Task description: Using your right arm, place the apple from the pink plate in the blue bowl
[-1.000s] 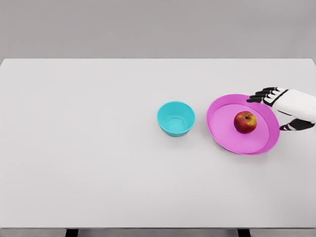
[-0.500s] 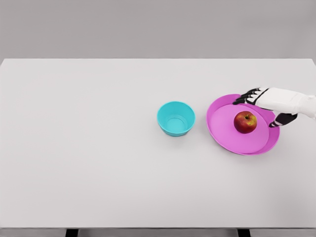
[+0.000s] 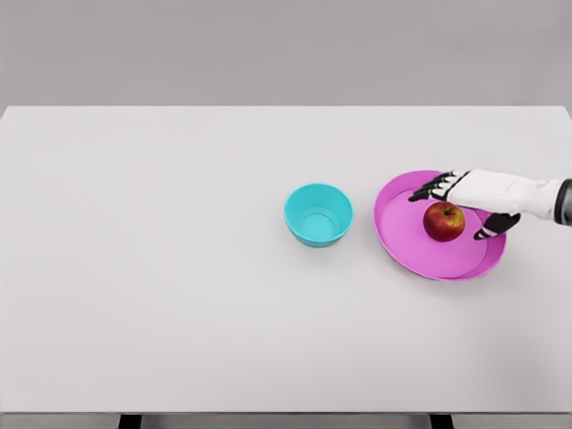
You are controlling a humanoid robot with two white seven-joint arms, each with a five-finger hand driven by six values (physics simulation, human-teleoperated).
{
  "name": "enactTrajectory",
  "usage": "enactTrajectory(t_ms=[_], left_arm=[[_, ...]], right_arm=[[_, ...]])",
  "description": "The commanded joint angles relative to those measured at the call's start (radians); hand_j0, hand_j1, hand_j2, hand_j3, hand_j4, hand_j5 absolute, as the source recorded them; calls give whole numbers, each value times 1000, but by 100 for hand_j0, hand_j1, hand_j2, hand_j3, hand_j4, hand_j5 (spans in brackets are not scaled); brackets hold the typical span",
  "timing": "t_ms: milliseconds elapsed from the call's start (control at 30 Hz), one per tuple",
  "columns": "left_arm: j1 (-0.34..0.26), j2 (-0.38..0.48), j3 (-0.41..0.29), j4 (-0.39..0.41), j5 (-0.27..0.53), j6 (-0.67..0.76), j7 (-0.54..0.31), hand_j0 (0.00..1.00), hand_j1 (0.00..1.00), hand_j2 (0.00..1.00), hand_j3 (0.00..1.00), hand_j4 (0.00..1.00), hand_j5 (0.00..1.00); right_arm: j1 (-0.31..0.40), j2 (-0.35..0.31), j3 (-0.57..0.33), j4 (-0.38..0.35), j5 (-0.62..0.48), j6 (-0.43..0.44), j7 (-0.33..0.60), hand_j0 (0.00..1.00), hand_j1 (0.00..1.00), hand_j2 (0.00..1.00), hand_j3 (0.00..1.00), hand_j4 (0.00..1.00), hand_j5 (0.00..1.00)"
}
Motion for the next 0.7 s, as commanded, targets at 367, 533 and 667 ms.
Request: enactTrajectory(t_ms=[367, 533, 667], left_arm=[[0, 0, 0, 0, 0, 0, -1, 100, 100, 100, 100, 100, 100], [0, 0, 0, 0, 0, 0, -1, 100, 100, 100, 100, 100, 100], [0, 0, 0, 0, 0, 0, -1, 100, 100, 100, 100, 100, 100]], right_arm=[[0, 6, 16, 12, -6, 2, 0, 100, 100, 100, 100, 100, 100], [0, 6, 25, 12, -6, 2, -2, 91, 91, 91, 91, 91, 91], [0, 6, 26, 12, -6, 2, -2, 91, 91, 91, 91, 91, 91]])
